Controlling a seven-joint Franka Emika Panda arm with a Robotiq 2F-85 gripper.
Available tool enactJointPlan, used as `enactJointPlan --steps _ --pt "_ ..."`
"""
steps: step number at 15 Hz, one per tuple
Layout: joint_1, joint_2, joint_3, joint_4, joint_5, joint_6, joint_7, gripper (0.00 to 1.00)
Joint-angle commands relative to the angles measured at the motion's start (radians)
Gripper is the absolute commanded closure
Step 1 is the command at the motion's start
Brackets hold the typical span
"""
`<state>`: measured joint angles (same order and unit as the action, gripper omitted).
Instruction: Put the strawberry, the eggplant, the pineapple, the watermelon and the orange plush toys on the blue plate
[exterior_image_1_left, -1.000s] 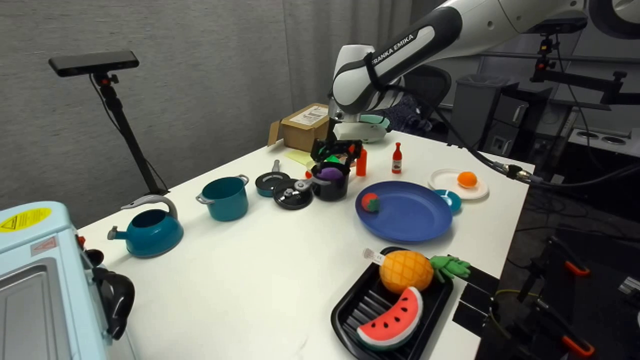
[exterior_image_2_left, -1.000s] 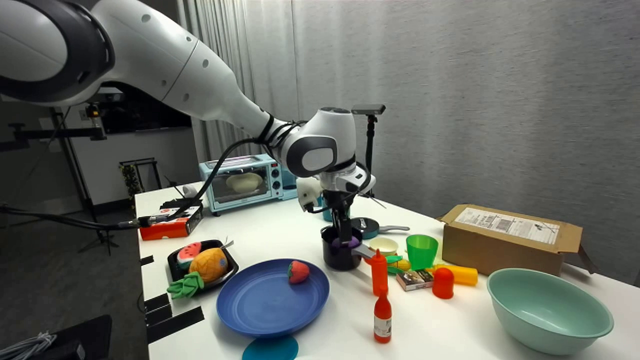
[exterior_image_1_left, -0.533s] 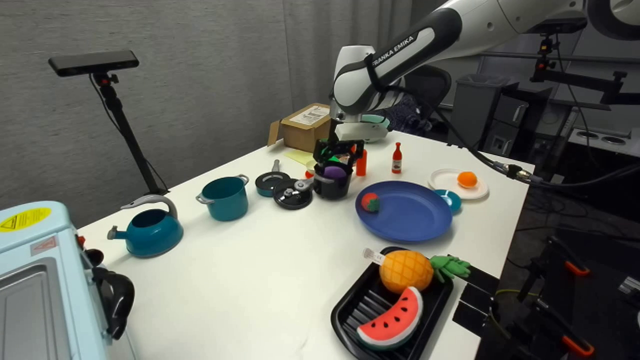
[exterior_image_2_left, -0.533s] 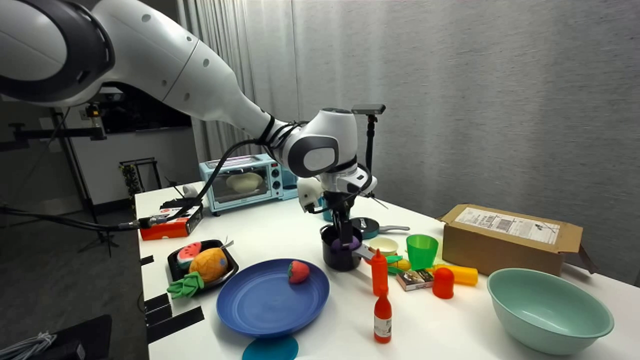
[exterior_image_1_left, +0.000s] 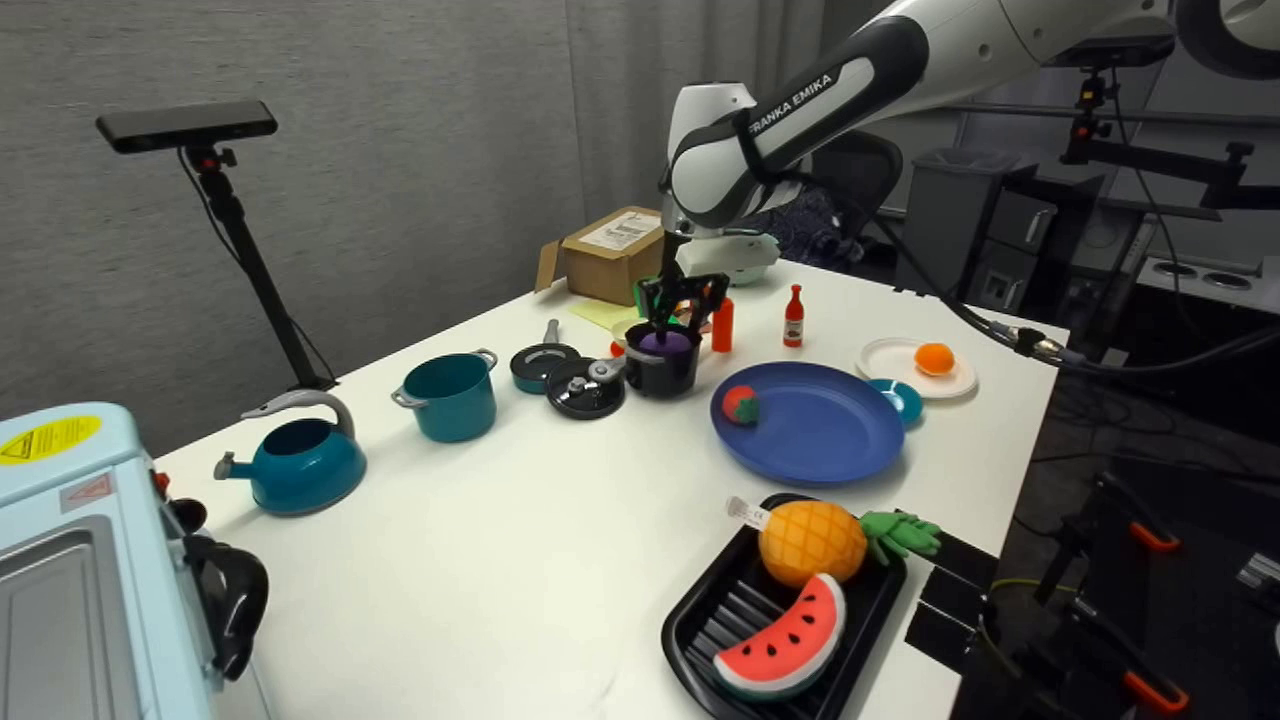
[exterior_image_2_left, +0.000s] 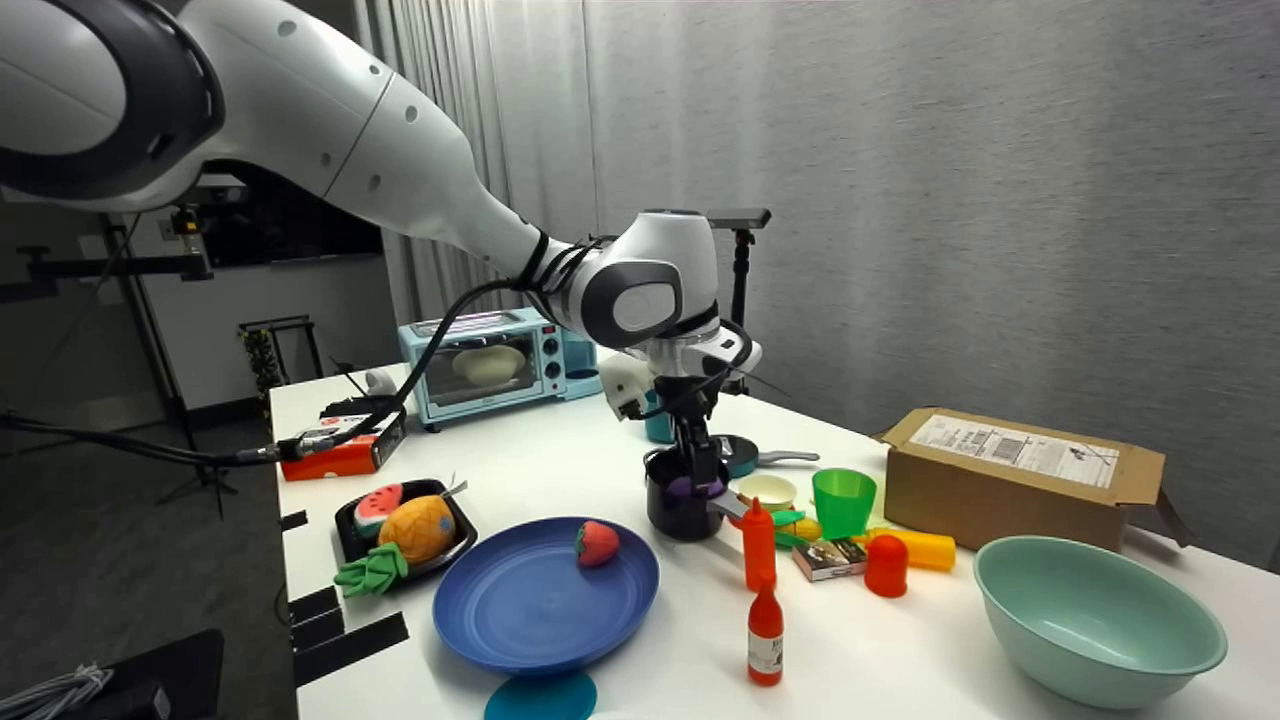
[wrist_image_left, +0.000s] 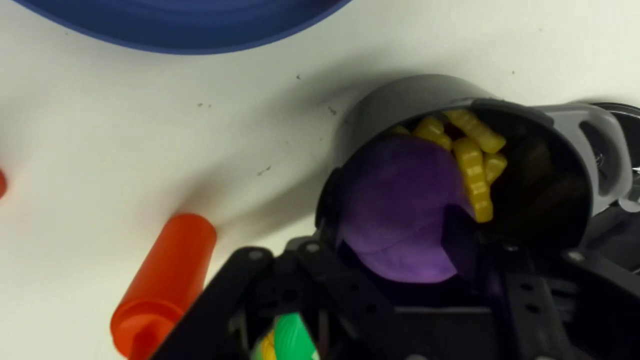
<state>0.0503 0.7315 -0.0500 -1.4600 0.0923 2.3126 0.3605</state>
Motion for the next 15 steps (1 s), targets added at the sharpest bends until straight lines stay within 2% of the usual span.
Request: enactJointPlan --steps 1,4,5,8,9,11,15 --pt "0.005 -0.014 -0.016 0.017 -0.031 -0.012 -0.019 0.73" --pt "0.008 -0.020 -0.010 0.020 -0.039 -0.004 -0.022 0.95" --pt "0.009 -0.020 -0.009 0.023 -0.041 -0.002 -0.025 1.00" --pt "0.010 -0.018 0.001 0.029 -0.035 -0.004 -0.037 1.00" --pt "0.014 -0.015 -0.002 0.031 -0.040 -0.013 -0.034 0.74" --pt "0.023 -0.011 -0.011 0.032 -0.050 -0.029 -0.021 0.68" --pt "0.037 0.007 -0.018 0.034 -0.069 -0.020 -0.007 0.37"
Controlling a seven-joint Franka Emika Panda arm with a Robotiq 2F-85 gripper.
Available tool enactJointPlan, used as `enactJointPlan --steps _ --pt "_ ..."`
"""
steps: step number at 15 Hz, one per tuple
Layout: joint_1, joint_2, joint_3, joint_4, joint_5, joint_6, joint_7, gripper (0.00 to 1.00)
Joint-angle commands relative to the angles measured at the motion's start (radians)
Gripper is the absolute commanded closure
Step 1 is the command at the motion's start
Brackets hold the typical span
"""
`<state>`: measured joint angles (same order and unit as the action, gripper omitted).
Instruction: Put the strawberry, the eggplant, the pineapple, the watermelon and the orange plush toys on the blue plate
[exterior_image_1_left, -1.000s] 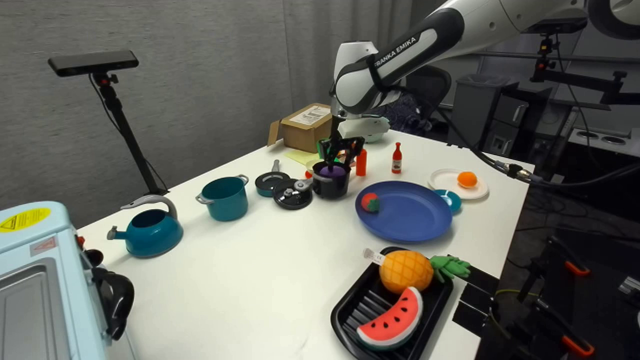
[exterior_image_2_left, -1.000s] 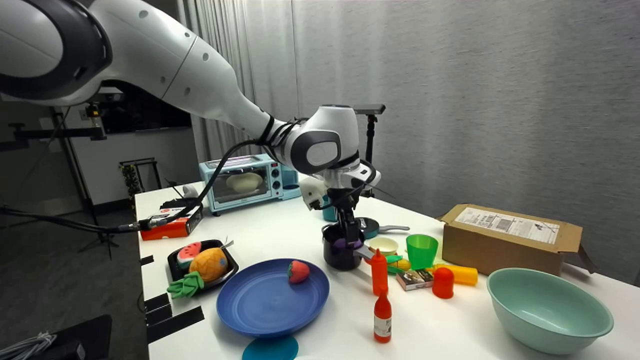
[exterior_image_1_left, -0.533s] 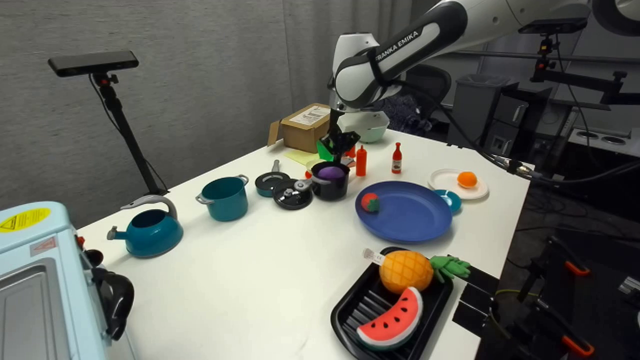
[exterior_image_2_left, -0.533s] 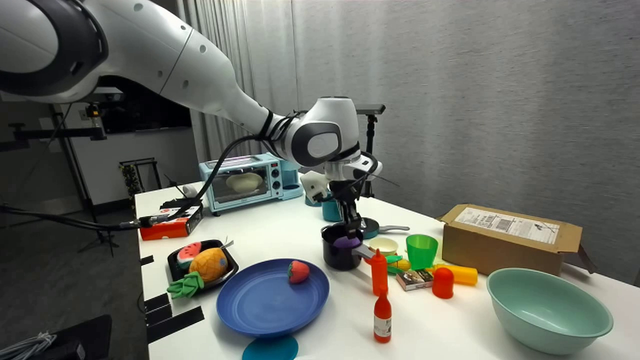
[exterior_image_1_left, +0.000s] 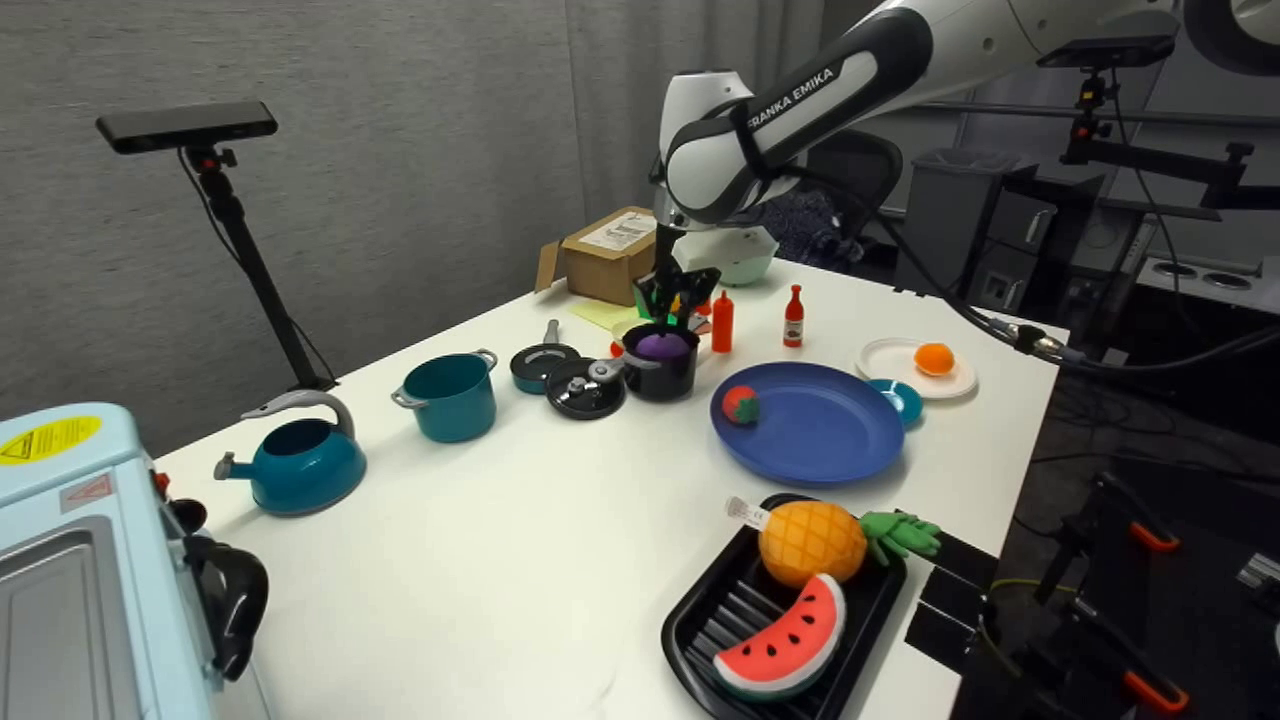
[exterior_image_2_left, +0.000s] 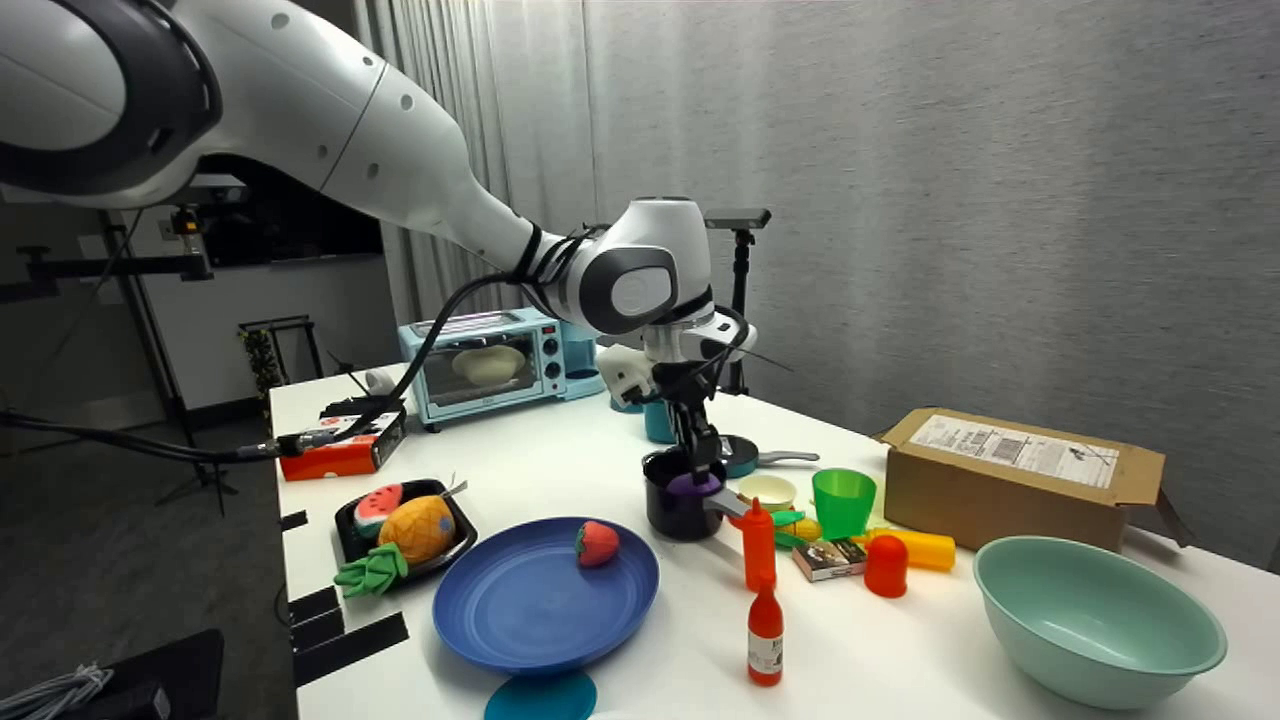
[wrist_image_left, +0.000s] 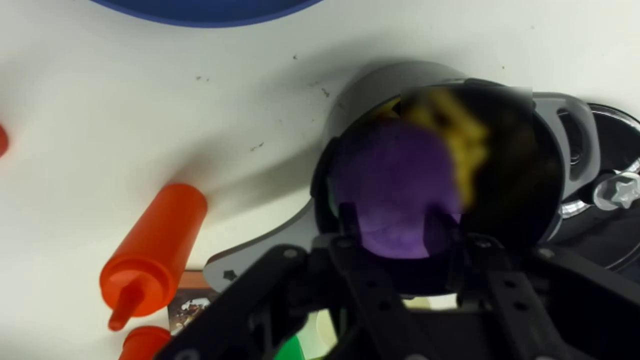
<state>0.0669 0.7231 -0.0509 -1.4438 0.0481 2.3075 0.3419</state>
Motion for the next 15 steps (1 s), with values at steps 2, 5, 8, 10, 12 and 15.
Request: enactJointPlan --steps 2,5,8,10,12,15 --pt "0.022 0.020 -0.014 0.012 -0.028 0.005 0.009 0.22" --pt "0.028 0.031 -0.015 0.014 -0.030 0.005 0.011 0.09" --pt "0.034 0.039 -0.016 0.014 -0.032 0.007 0.009 0.38" --pt "0.035 0.044 -0.016 0.016 -0.033 0.006 0.008 0.54" --pt "0.036 0.046 -0.017 0.017 -0.035 0.003 0.007 0.69" --pt "0.029 0.037 -0.013 0.015 -0.030 0.003 -0.004 0.91"
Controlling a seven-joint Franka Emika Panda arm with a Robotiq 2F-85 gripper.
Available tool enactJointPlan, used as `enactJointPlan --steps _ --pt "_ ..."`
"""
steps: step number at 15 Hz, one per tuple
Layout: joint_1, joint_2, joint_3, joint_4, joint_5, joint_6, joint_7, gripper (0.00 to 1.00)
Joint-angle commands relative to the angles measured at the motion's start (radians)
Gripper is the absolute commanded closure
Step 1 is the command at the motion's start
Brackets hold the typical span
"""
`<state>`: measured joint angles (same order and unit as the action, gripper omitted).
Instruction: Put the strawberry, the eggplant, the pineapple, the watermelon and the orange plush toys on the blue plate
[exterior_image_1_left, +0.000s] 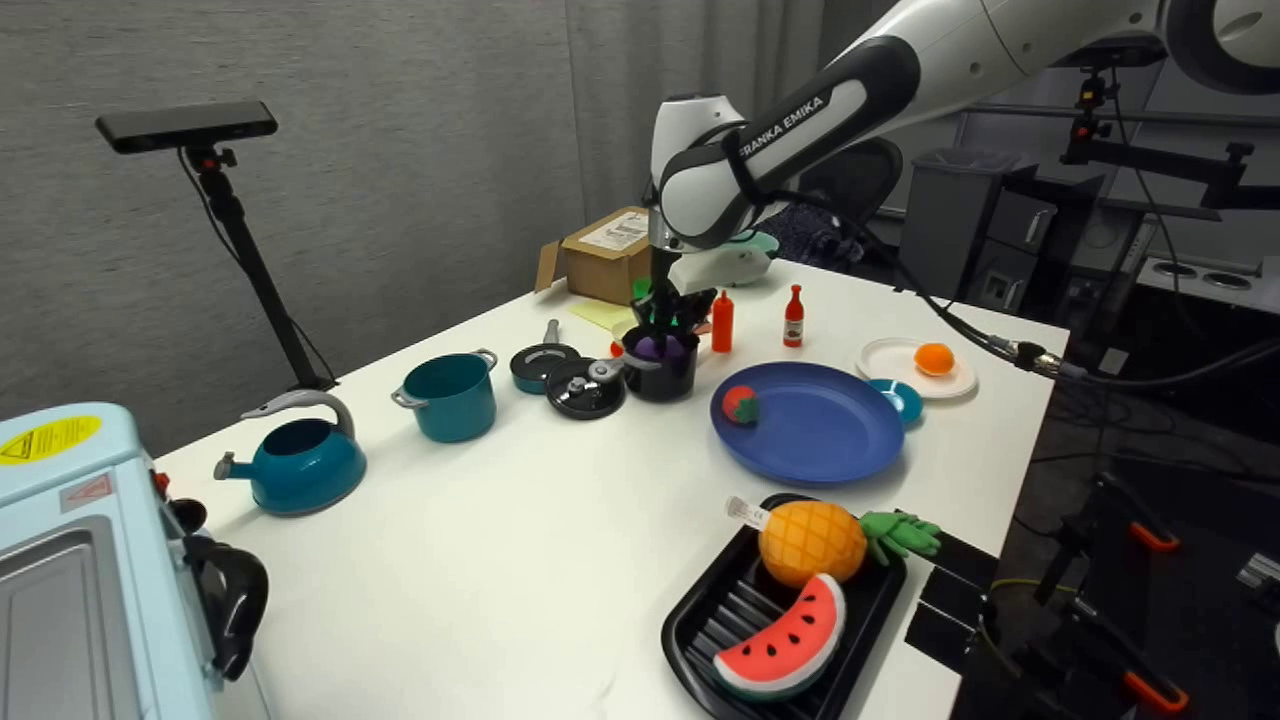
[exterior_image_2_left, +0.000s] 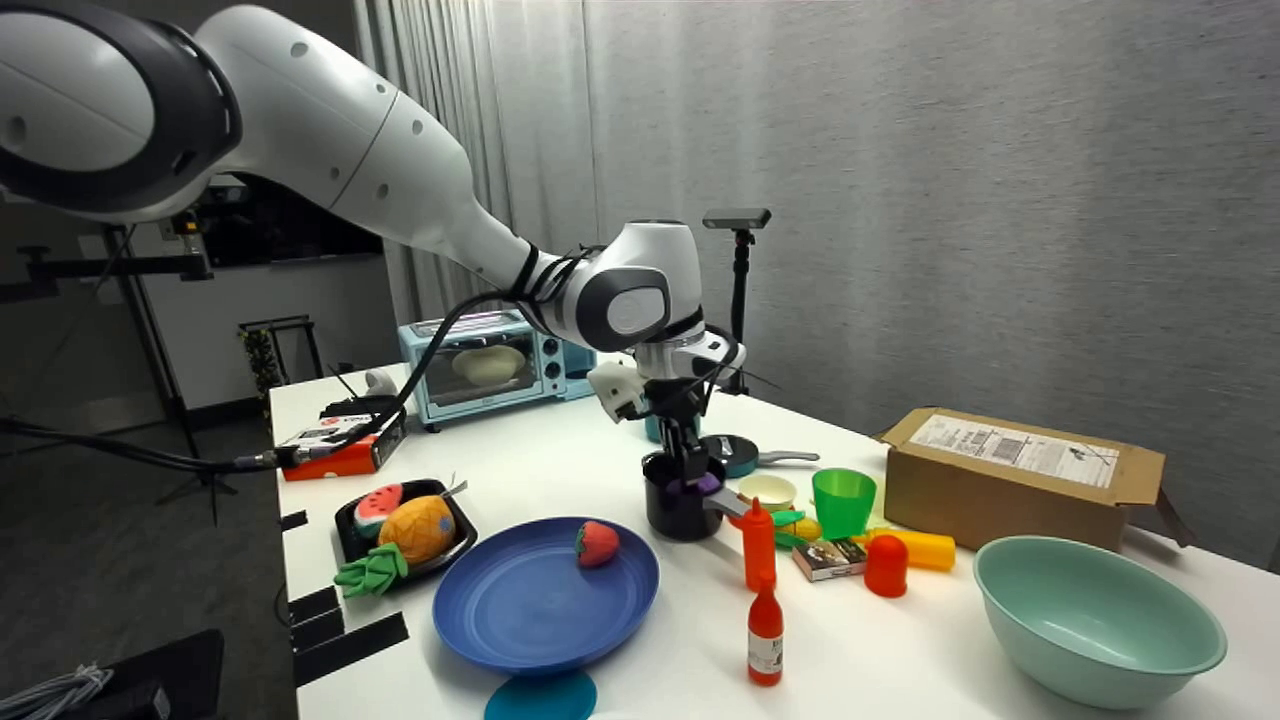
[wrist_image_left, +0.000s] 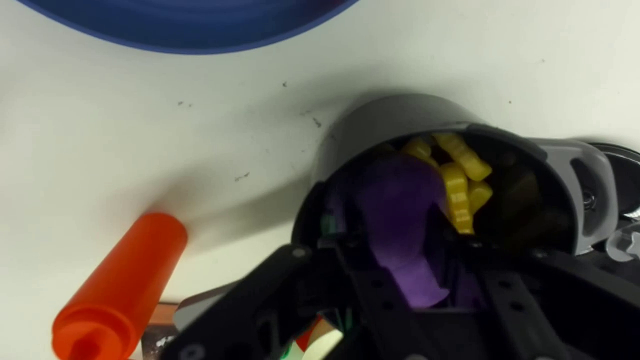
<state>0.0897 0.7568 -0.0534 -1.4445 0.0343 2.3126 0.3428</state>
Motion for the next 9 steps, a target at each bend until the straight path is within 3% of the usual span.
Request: enactJointPlan --steps 1,6,9 --pt "0.005 0.000 -0.008 0.017 -0.014 -0.001 -0.009 0.96" --pt "-0.012 -0.072 0.034 0.021 0.011 -0.025 -0.078 0.98" --pt "-0.031 -0.148 0.072 0.003 0.040 -0.120 -0.153 0.97"
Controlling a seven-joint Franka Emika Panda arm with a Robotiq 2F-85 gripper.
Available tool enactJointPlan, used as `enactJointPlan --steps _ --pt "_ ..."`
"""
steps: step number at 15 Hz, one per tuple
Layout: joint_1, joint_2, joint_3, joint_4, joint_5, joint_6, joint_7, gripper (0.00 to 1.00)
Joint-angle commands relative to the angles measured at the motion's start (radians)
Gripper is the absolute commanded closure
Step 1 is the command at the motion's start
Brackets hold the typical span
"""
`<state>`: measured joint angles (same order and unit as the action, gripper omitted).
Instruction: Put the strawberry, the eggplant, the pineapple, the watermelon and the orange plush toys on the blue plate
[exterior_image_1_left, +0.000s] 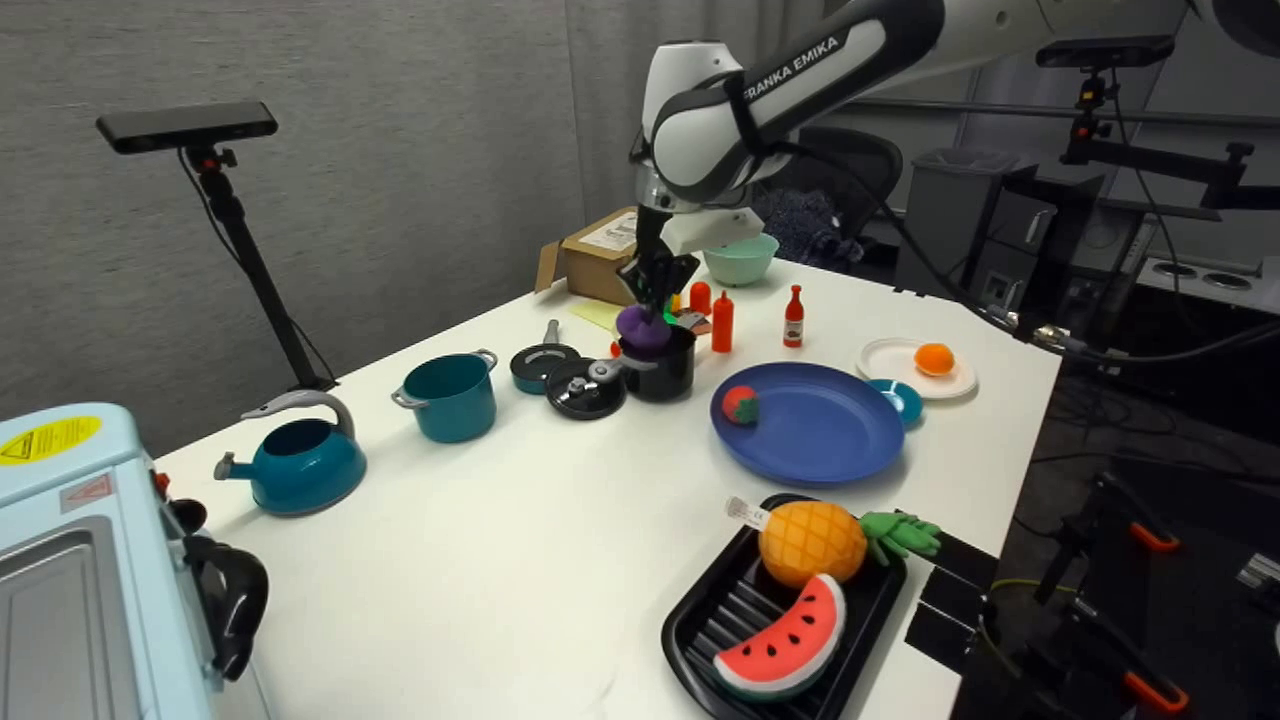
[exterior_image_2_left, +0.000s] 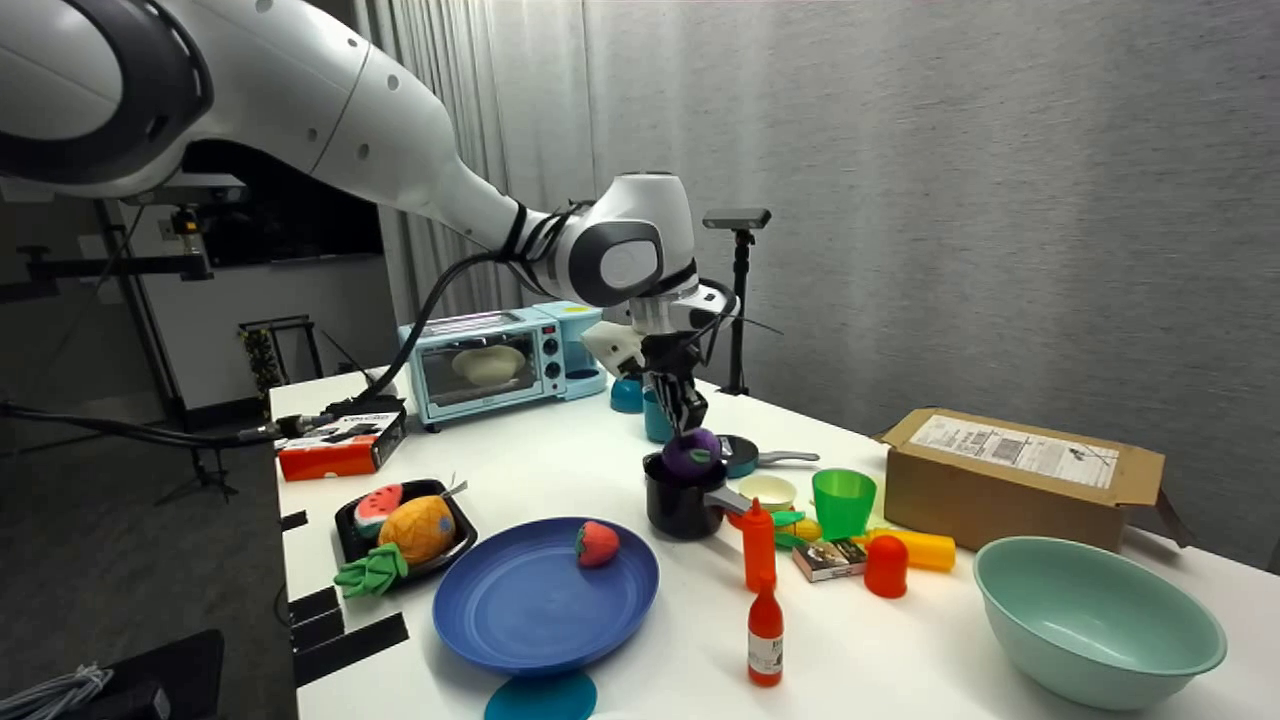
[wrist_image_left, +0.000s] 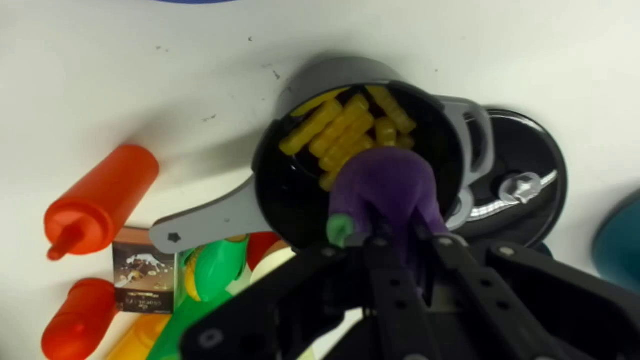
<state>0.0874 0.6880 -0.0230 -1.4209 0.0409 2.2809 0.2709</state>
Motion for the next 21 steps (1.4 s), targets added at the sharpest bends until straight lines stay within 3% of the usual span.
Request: enactJointPlan --steps 1,5,8,13,19,21 --pt "-0.032 -0.107 0.048 -0.032 0.039 -0.121 -0.100 0.97" --pt "-0.036 -0.255 0.051 -0.169 0.022 -0.222 -0.187 0.97" --pt "-0.033 -0.359 0.027 -0.337 -0.064 -0.151 -0.265 0.97" --pt "-0.046 -0.468 0.009 -0.580 -0.147 0.032 -0.290 0.97" --pt "-0.066 -0.530 -0.003 -0.731 -0.152 0.073 -0.247 0.97" --pt "-0.064 -0.528 -0.007 -0.743 -0.158 0.080 -0.210 0.62"
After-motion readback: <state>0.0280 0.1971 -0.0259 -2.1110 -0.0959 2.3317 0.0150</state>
